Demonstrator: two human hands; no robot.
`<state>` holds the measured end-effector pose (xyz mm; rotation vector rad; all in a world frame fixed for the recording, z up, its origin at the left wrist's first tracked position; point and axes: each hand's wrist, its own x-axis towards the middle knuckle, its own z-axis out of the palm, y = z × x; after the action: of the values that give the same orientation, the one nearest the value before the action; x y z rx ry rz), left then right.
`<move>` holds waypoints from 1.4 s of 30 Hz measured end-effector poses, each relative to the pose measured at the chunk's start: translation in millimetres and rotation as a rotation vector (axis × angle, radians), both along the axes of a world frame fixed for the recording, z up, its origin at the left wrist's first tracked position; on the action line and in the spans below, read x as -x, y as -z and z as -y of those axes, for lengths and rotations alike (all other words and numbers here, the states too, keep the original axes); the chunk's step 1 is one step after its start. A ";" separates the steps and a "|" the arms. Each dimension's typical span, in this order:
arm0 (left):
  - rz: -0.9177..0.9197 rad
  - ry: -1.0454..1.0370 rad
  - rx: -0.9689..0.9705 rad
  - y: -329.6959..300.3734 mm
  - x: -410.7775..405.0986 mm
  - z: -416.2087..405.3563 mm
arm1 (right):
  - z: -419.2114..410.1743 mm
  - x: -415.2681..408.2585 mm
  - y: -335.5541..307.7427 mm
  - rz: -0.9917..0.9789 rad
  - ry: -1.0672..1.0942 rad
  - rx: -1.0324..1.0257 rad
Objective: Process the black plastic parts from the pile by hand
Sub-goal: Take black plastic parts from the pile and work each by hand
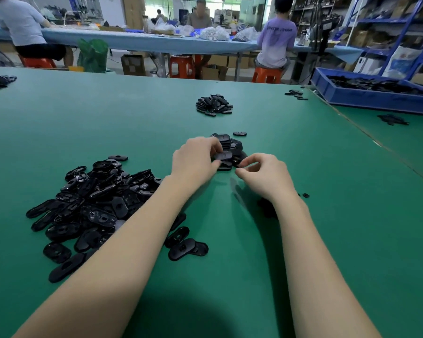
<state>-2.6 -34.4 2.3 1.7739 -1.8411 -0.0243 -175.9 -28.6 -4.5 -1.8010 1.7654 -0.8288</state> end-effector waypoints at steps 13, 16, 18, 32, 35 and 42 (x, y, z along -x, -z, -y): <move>0.033 -0.080 -0.141 -35.5 12.0 67.1 | -2.2 -5.1 3.9 -0.011 -0.043 -0.007; 0.023 -0.073 -0.139 -35.7 8.3 60.4 | -2.4 -5.9 4.5 0.006 -0.056 -0.011; 0.007 -0.064 -0.111 -35.2 4.9 51.1 | -2.3 -6.0 4.4 0.006 -0.058 -0.009; -0.224 0.065 -0.201 -8.8 -36.3 -13.8 | -18.5 -59.6 6.6 -0.188 -0.391 0.054; -0.286 0.111 -0.179 -6.1 -38.4 -18.8 | -24.1 -73.9 9.7 -0.250 -0.458 0.088; -0.319 0.125 -0.167 -9.0 -43.7 -23.9 | -16.9 -61.6 5.5 -0.223 -0.407 0.089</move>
<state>41.2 -10.5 11.3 1.6473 -1.7518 -0.4938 -114.3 -11.7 -10.0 -2.2818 1.4242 -0.5654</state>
